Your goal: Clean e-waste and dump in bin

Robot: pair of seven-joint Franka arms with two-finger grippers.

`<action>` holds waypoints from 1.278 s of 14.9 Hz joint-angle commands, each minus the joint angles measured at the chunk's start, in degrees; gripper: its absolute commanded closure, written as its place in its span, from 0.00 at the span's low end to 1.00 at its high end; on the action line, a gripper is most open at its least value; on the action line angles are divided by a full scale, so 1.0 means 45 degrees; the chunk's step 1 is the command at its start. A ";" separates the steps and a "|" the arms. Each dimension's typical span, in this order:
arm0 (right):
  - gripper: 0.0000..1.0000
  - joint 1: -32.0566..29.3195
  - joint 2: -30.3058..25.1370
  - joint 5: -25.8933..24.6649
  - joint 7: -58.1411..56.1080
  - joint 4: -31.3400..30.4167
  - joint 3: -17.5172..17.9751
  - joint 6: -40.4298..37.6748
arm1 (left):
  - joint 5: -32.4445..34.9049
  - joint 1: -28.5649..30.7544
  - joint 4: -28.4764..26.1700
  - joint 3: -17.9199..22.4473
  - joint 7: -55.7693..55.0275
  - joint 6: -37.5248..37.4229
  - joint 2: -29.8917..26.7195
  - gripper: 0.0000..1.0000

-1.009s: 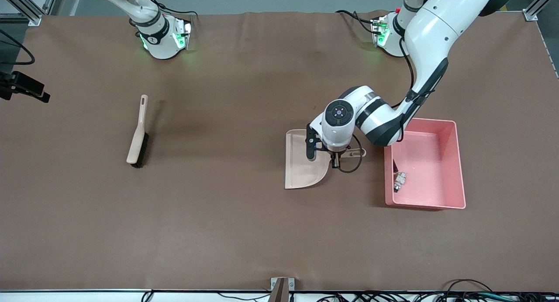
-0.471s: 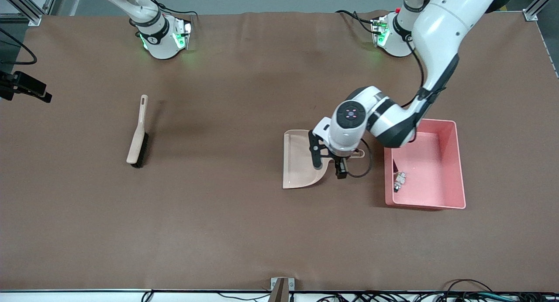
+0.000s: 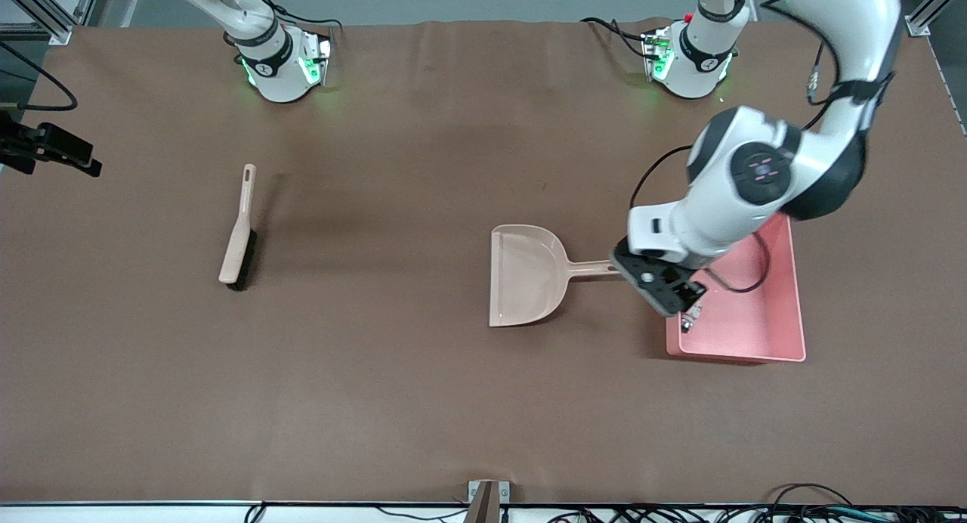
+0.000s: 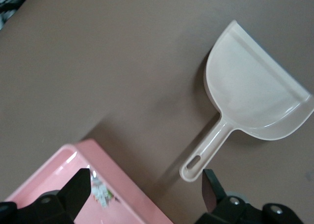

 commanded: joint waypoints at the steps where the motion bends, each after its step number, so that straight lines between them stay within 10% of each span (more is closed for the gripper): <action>1: 0.00 0.0190 -0.0090 -0.0131 0.0239 -0.0040 0.0057 0.0057 | -0.0715 -0.0085 -0.0286 0.0899 -0.1710 -0.1311 -0.1642 0.00; 19: 0.00 0.0502 -0.0109 -0.0150 0.0239 -0.0157 0.0058 0.0097 | -0.0775 0.0169 -0.1535 0.3303 -0.5172 -0.5751 -0.6625 0.00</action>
